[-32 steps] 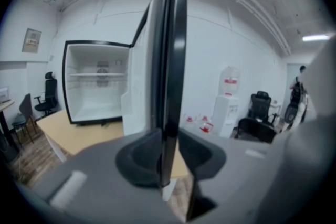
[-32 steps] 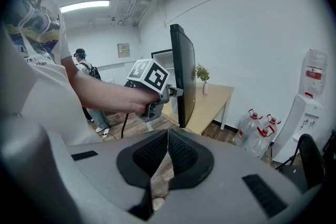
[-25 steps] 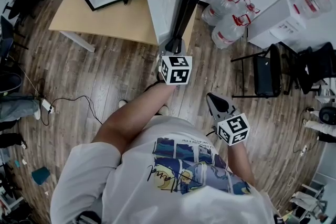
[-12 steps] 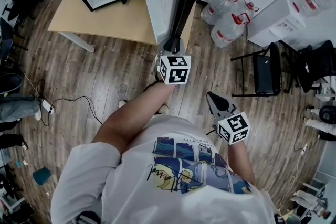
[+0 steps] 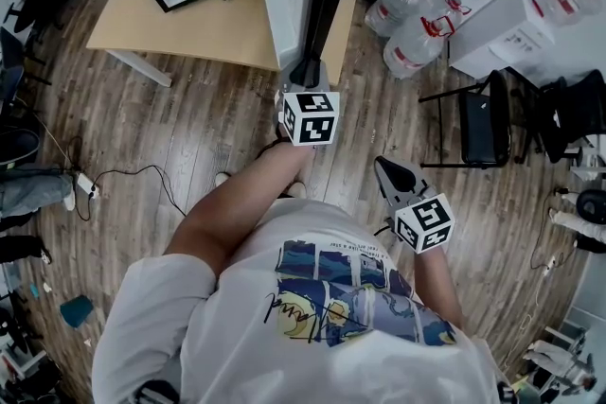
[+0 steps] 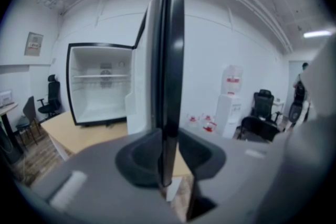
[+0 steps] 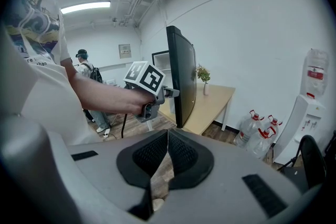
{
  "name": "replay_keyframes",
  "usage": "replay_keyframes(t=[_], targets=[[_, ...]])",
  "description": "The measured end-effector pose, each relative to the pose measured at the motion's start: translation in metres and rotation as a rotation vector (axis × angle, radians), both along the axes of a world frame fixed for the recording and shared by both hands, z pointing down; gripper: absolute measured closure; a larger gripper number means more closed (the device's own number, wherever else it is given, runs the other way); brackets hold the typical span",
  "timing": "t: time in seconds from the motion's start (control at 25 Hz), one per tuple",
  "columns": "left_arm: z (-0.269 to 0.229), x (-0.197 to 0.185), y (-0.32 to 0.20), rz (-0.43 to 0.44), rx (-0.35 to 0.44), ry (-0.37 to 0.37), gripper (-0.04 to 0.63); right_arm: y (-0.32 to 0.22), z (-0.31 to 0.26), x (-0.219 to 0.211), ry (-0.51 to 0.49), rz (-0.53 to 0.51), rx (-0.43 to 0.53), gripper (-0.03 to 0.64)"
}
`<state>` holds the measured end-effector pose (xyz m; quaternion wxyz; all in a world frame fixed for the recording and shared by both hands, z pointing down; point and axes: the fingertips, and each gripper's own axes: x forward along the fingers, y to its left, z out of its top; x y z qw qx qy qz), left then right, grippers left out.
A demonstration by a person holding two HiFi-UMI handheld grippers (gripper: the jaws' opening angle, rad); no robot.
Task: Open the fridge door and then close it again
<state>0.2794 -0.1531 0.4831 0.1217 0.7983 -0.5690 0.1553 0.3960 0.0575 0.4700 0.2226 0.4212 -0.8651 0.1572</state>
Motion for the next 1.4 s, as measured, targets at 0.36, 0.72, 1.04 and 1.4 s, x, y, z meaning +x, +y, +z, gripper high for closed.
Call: replay_keyframes(t=[0.36,0.72,1.04,1.4], targets=[[0.002,-0.026,0.004,-0.035,0.002,-0.022,0.488,-0.004,0.0,-0.01,-0.007,-0.041,0.002,0.603],[0.001,-0.063,0.006,-0.08,0.003,-0.037,0.488,-0.011,0.001,-0.025,-0.013,-0.091,-0.003,0.603],[0.0,-0.095,0.005,-0.092,-0.004,-0.055,0.483,-0.017,0.007,-0.044,-0.018,-0.155,-0.029,0.603],[0.002,-0.143,0.0,-0.077,-0.005,-0.054,0.476,-0.042,0.007,-0.077,-0.016,-0.181,-0.03,0.603]])
